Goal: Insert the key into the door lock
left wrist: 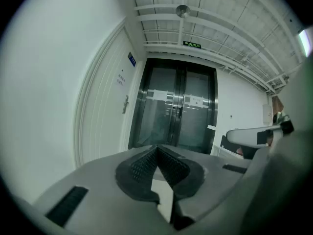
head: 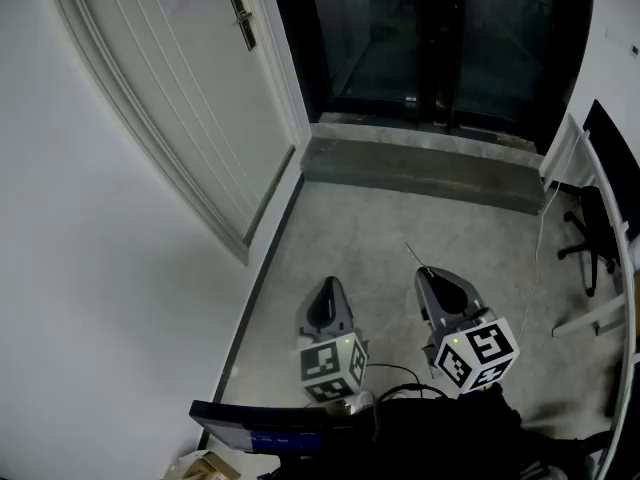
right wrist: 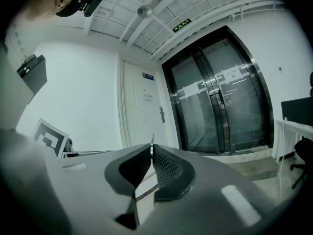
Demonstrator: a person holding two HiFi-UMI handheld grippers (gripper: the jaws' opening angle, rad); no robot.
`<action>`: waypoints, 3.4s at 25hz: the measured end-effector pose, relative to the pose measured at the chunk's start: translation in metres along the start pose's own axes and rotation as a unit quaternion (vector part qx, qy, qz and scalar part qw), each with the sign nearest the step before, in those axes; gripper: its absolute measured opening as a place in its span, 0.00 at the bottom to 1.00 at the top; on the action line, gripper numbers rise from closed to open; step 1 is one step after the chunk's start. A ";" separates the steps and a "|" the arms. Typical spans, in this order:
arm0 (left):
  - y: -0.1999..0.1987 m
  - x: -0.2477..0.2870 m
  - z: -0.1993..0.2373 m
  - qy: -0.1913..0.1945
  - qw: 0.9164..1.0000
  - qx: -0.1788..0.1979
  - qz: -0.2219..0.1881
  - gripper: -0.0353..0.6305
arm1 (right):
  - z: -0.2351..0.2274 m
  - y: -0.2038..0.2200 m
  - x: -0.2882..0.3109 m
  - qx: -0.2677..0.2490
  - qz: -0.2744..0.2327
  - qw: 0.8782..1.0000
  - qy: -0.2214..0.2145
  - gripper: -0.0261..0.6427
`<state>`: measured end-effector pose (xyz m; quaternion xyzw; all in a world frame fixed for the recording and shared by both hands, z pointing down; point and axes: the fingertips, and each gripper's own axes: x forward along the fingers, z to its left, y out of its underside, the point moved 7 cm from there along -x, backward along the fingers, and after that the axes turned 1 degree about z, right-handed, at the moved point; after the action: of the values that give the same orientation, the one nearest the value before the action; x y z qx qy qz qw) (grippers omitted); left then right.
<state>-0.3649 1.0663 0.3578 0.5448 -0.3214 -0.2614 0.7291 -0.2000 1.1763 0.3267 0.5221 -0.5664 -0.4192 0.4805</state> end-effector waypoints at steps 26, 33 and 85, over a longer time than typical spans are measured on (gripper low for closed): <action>0.007 0.012 0.038 0.032 0.999 0.001 0.035 0.05 | 0.023 0.005 0.034 -0.002 0.000 1.000 0.018 0.06; 0.013 0.049 0.055 0.030 0.998 -0.011 0.051 0.05 | 0.017 0.012 0.069 -0.014 0.009 0.999 0.029 0.06; -0.176 0.733 0.295 -0.021 0.999 -0.020 0.018 0.05 | -0.227 -0.115 0.796 -0.033 0.008 0.998 -0.050 0.06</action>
<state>-0.1111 0.2982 0.3818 0.5188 -0.3414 -0.2662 0.7372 0.0503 0.3787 0.3412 0.4797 -0.5800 -0.4590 0.4720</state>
